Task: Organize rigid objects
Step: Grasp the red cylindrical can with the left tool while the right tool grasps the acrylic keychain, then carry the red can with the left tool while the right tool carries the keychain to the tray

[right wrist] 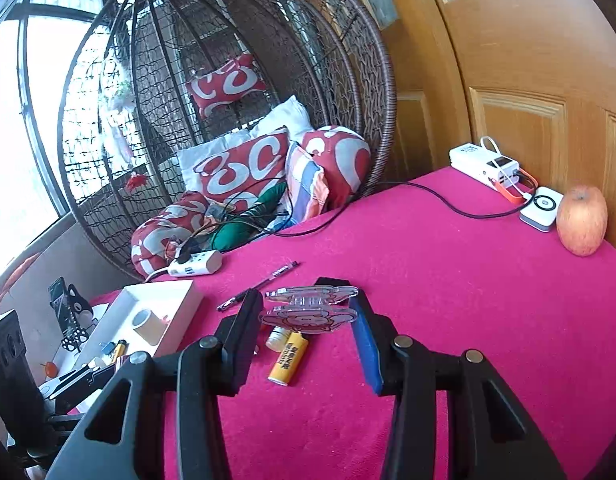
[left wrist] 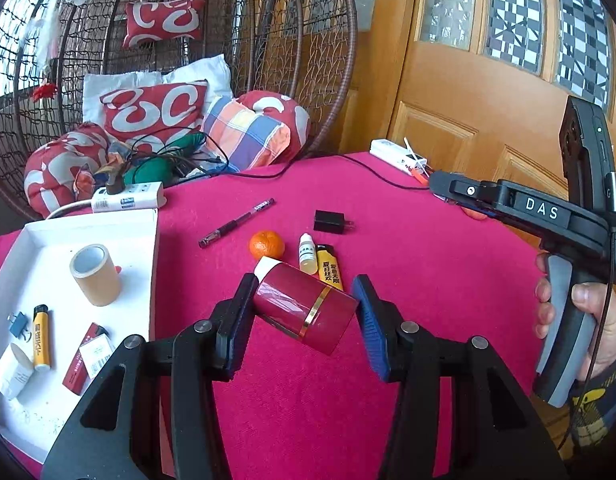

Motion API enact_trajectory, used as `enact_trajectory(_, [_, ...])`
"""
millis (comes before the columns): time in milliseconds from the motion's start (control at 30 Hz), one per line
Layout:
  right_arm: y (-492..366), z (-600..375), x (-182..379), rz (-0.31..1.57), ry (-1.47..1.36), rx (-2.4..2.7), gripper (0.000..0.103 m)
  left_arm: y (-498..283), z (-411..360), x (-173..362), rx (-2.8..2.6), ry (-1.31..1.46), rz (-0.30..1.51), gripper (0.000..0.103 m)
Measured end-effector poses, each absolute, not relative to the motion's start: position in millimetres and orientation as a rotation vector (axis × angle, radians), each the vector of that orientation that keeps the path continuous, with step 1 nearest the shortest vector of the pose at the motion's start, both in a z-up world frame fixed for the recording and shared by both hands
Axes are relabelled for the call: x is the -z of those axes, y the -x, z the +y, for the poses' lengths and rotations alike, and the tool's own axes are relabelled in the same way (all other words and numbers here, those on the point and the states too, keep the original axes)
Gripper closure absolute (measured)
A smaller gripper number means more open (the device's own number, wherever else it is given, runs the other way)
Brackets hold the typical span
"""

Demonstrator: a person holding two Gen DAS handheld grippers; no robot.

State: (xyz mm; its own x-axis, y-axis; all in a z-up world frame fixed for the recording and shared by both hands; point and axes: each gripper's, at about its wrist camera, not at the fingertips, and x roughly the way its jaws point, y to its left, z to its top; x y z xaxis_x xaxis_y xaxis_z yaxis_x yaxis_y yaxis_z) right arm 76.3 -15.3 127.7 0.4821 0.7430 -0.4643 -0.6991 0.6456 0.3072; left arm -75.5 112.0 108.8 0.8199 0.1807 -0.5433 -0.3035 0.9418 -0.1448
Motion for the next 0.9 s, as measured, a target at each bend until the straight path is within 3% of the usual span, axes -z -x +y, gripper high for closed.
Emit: enact_trajectory(900, [-13.9,37.7,-135.7,0.61,0.03,-1.056,0.058,141.9,147.0,-133.5,-0.349,0.315,0.412,0.055])
